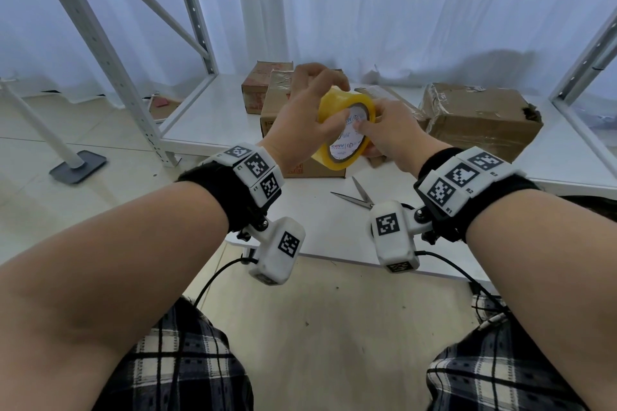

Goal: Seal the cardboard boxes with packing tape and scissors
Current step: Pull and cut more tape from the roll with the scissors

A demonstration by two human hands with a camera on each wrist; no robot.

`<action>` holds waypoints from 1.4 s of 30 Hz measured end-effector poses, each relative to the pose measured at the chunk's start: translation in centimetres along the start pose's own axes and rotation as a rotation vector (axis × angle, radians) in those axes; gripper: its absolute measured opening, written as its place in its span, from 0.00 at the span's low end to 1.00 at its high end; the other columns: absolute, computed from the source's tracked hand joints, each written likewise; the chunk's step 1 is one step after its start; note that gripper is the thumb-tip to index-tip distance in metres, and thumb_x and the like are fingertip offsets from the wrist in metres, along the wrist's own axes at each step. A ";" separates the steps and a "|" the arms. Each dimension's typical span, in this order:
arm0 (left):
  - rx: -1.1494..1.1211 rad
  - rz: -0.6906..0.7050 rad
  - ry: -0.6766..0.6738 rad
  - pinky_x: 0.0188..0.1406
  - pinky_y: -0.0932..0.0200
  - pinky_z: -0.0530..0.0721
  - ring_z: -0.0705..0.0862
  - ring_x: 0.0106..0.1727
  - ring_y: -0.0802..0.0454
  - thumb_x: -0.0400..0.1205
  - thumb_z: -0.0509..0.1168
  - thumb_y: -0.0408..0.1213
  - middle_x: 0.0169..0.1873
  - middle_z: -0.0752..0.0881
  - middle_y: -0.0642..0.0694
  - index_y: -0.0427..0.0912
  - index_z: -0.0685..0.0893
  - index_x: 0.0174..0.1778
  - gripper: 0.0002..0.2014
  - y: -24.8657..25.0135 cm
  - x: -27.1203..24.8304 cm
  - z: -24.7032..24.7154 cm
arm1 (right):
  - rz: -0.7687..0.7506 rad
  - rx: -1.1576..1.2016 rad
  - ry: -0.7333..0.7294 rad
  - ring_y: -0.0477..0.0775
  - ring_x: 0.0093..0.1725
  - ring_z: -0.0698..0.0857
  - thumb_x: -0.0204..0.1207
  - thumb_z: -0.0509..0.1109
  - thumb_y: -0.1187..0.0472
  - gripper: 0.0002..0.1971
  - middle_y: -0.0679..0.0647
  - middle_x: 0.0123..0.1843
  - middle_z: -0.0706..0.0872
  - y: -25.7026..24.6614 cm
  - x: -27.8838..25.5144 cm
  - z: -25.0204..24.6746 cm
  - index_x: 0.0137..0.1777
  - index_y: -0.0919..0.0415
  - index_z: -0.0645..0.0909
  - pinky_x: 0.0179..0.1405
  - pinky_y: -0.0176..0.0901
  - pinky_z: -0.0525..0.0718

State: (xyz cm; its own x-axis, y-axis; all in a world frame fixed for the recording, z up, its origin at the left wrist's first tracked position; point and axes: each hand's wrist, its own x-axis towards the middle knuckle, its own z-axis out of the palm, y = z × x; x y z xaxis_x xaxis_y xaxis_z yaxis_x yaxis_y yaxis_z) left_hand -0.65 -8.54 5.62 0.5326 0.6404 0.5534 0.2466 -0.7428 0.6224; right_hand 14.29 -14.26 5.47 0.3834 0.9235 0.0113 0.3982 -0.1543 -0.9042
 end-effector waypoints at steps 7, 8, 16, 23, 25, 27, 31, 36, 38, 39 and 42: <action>-0.059 -0.005 -0.018 0.53 0.82 0.69 0.68 0.57 0.71 0.77 0.69 0.32 0.57 0.68 0.47 0.55 0.72 0.42 0.14 0.5 0.2 -0.3 | -0.002 -0.011 -0.008 0.61 0.49 0.89 0.82 0.67 0.62 0.07 0.62 0.55 0.87 0.0 0.1 0.1 0.59 0.58 0.79 0.44 0.57 0.91; -0.050 -0.009 -0.023 0.53 0.81 0.68 0.68 0.54 0.70 0.77 0.69 0.32 0.55 0.69 0.47 0.56 0.70 0.38 0.15 0.4 0.2 -0.1 | -0.010 -0.007 -0.010 0.60 0.50 0.89 0.82 0.67 0.63 0.06 0.62 0.55 0.87 0.0 0.1 0.1 0.57 0.57 0.79 0.44 0.57 0.91; -0.239 -0.259 -0.201 0.53 0.69 0.82 0.81 0.53 0.62 0.76 0.75 0.46 0.55 0.80 0.54 0.48 0.73 0.63 0.23 1.1 0.0 -1.0 | 0.001 0.160 0.000 0.62 0.54 0.87 0.82 0.67 0.65 0.10 0.60 0.55 0.85 0.6 0.1 -0.7 0.61 0.61 0.78 0.48 0.59 0.89; -0.173 -0.177 -0.073 0.45 0.66 0.81 0.83 0.44 0.69 0.71 0.79 0.48 0.44 0.83 0.58 0.43 0.79 0.58 0.25 1.3 1.1 -0.9 | -0.295 -0.097 0.120 0.51 0.56 0.84 0.78 0.59 0.72 0.22 0.55 0.61 0.84 -1.9 0.1 -0.7 0.71 0.59 0.77 0.59 0.42 0.83; -0.112 -0.176 -0.045 0.45 0.73 0.78 0.80 0.44 0.75 0.71 0.78 0.48 0.43 0.79 0.62 0.42 0.78 0.57 0.24 0.9 1.4 -1.2 | -0.348 -0.090 0.124 0.49 0.56 0.83 0.78 0.57 0.73 0.26 0.50 0.61 0.80 -2.5 -0.2 -0.5 0.75 0.56 0.74 0.61 0.38 0.81; -0.072 -0.186 -0.084 0.50 0.69 0.81 0.81 0.46 0.72 0.70 0.78 0.51 0.44 0.79 0.61 0.40 0.78 0.60 0.28 0.3 1.5 -1.5 | -0.376 -0.077 0.123 0.51 0.57 0.83 0.79 0.57 0.73 0.26 0.48 0.60 0.78 -2.8 -0.4 -0.3 0.76 0.55 0.73 0.64 0.42 0.81; 0.012 -0.203 -0.142 0.56 0.45 0.85 0.84 0.56 0.51 0.66 0.74 0.64 0.55 0.84 0.48 0.41 0.74 0.71 0.43 -0.4 1.2 -1.5 | -0.387 -0.082 0.084 0.52 0.56 0.84 0.80 0.54 0.74 0.23 0.46 0.53 0.81 -2.8 -0.4 0.3 0.72 0.62 0.77 0.64 0.54 0.82; 0.043 -0.199 -0.136 0.54 0.44 0.85 0.85 0.54 0.50 0.63 0.72 0.68 0.54 0.85 0.47 0.41 0.74 0.69 0.45 -0.4 1.2 -1.4 | -0.402 -0.109 0.102 0.56 0.54 0.86 0.76 0.54 0.72 0.23 0.55 0.53 0.86 -2.8 -0.3 0.3 0.66 0.61 0.82 0.59 0.56 0.85; 0.038 -0.207 -0.137 0.52 0.43 0.86 0.85 0.53 0.49 0.64 0.73 0.67 0.53 0.85 0.47 0.41 0.74 0.68 0.43 -0.6 1.2 -1.3 | -0.404 -0.099 0.115 0.56 0.55 0.86 0.76 0.56 0.72 0.21 0.55 0.54 0.87 -2.9 -0.5 0.3 0.63 0.61 0.84 0.59 0.55 0.85; 0.041 -0.212 -0.135 0.52 0.43 0.86 0.85 0.52 0.49 0.65 0.73 0.66 0.53 0.85 0.47 0.41 0.74 0.68 0.42 -0.7 1.3 -1.3 | -0.402 -0.090 0.127 0.55 0.55 0.86 0.77 0.57 0.72 0.20 0.54 0.53 0.86 -2.9 -0.6 0.3 0.62 0.62 0.85 0.60 0.54 0.85; 0.061 -0.210 -0.118 0.51 0.43 0.86 0.85 0.51 0.49 0.64 0.72 0.68 0.52 0.85 0.47 0.42 0.75 0.67 0.42 -1.0 1.3 -1.3 | -0.403 -0.088 0.165 0.48 0.51 0.85 0.79 0.62 0.71 0.15 0.51 0.51 0.85 -2.8 -0.4 0.4 0.60 0.63 0.86 0.56 0.35 0.83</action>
State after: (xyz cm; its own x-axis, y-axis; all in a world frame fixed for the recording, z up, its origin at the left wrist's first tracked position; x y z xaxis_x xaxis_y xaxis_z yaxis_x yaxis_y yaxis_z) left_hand -1.25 -6.71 6.47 0.5550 0.7571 0.3448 0.4080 -0.6089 0.6803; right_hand 12.74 -14.07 7.82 0.3086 0.8485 0.4299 0.6096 0.1705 -0.7742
